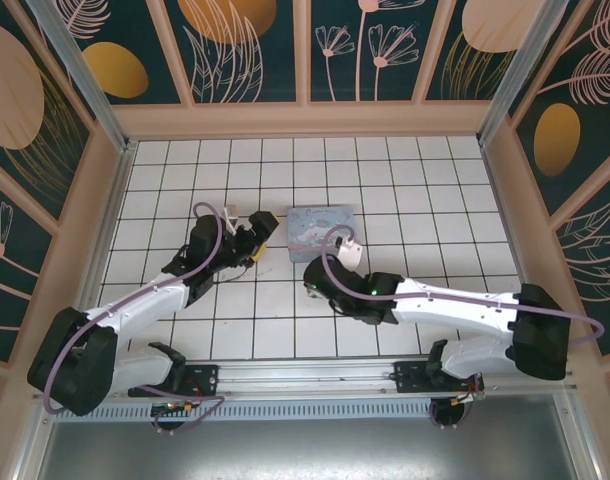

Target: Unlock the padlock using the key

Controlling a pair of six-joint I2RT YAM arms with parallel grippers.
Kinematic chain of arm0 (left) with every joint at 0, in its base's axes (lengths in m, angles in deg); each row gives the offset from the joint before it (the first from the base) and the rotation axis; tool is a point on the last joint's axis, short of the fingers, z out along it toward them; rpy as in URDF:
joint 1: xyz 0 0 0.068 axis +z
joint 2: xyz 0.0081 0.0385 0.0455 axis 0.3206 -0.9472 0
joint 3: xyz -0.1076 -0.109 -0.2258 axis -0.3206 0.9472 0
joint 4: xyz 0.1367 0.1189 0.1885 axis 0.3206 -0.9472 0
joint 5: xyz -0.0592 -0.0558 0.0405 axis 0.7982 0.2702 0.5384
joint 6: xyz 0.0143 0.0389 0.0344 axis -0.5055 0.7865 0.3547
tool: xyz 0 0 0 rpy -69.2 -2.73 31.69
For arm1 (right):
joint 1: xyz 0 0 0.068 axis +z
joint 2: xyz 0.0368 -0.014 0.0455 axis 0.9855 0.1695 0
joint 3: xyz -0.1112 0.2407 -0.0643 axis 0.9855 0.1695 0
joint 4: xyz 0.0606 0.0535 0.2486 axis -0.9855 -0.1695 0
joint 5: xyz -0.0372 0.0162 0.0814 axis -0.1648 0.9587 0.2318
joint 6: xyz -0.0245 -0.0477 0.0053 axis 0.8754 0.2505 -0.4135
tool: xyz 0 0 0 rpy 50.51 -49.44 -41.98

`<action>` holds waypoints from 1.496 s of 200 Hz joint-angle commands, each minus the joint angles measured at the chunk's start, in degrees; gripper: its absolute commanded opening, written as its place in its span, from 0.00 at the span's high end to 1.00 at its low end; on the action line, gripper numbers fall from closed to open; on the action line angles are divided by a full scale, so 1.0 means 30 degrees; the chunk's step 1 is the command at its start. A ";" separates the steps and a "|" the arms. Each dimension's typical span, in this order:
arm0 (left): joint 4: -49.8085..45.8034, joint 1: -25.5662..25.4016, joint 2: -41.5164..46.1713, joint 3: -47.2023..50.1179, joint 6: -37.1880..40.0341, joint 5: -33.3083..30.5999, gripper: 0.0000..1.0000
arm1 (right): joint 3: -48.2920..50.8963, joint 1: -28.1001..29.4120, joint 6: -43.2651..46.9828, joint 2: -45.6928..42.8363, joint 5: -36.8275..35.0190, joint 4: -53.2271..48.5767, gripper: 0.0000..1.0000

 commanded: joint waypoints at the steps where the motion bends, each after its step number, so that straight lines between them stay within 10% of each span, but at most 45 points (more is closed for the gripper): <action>1: 0.2570 0.0100 -0.0274 0.0121 -0.2797 0.1409 0.01 | -0.1053 -0.0776 0.1291 -0.0847 -0.0767 0.0803 1.00; 70: 0.0043 0.0130 0.0328 -0.0595 -0.0898 -0.0233 0.01 | -0.1456 -0.1207 0.2790 0.0766 0.1283 -0.0923 1.00; 114: -0.1806 0.1149 0.0690 -0.0637 0.1071 -0.1139 0.01 | -0.0846 -0.0626 0.5058 0.3102 0.2823 -0.1160 0.66; 151: -0.2689 0.2312 0.1137 -0.0453 0.2034 -0.1157 0.01 | -0.1974 -0.0666 0.7835 0.6039 0.2956 -0.1440 0.57; 299: -0.2764 0.3147 0.1119 -0.0147 0.2520 -0.0779 0.01 | -0.2372 -0.1971 1.0879 1.0401 0.5160 0.0655 0.57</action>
